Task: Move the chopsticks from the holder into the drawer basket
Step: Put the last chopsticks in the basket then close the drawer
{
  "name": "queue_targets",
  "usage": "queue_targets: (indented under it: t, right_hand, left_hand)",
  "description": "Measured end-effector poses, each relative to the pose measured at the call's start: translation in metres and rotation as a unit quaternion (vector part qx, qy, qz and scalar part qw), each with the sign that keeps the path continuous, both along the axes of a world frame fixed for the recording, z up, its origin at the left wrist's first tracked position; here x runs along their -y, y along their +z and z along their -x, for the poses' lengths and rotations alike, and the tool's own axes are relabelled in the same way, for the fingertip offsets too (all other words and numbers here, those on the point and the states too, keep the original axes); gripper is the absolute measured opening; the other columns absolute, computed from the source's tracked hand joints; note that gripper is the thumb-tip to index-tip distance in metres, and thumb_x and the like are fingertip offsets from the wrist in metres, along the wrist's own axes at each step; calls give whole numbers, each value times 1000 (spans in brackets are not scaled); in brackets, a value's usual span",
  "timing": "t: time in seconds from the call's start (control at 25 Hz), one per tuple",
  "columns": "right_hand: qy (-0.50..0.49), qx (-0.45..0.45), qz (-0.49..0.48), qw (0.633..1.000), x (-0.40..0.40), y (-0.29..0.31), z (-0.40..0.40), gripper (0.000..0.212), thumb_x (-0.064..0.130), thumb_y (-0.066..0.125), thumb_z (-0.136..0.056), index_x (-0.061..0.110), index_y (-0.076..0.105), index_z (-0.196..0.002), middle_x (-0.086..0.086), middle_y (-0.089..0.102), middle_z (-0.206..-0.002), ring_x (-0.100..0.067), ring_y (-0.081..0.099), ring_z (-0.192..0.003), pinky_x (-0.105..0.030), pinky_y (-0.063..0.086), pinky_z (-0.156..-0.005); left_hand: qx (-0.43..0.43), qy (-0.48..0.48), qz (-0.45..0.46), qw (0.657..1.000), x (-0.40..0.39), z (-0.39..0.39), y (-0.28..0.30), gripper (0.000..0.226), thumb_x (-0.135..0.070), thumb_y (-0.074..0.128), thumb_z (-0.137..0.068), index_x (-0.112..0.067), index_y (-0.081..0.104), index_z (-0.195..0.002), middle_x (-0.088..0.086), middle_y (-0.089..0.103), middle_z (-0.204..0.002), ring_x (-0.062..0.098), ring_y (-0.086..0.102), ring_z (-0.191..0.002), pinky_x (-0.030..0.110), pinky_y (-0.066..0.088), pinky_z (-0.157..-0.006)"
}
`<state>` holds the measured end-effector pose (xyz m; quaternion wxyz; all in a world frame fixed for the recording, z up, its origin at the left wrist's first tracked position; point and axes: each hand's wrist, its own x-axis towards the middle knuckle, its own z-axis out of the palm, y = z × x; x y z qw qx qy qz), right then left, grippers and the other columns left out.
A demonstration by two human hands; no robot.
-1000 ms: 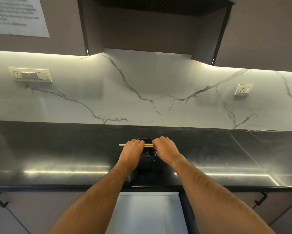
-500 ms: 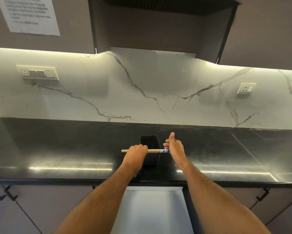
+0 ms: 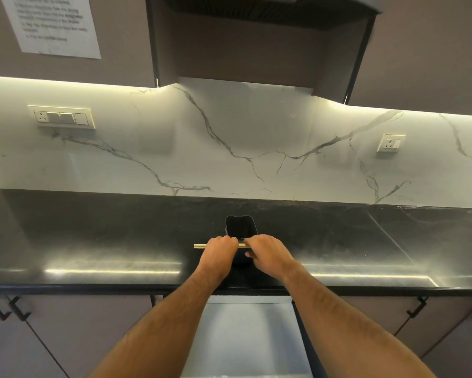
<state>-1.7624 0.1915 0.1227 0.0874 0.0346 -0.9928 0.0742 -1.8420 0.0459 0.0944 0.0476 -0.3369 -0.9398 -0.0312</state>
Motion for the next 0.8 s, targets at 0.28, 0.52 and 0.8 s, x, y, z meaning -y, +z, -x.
queue_targets:
  t: [0.28,0.52,0.8]
  right_hand:
    - [-58,50,-80,994,2,-27,-15,13,14,65,-95,17,68,-108,-7,73,-98,-19,63,-79,-35,55,-82]
    - [-69,126,-34,989,6,-97,-47,19,12,65,-95,17,70,-113,-6,72,-97,-18,60,-76,-32,56,-82]
    - [-55,188,-4,981,9,-192,-120,19,7,59,-96,14,70,-111,-8,70,-100,-25,68,-87,-31,57,-79]
  left_hand:
    - [31,-8,-15,999,2,-22,-20,29,-16,76,-87,-16,62,-113,7,66,-108,20,57,-88,36,53,-87]
    - [71,-14,-7,997,15,-64,-86,22,-20,72,-92,-16,66,-113,6,65,-104,16,56,-84,30,53,-84]
    - [123,-26,11,992,34,-142,-177,13,-11,65,-95,-15,65,-107,6,72,-95,23,69,-81,34,60,-78]
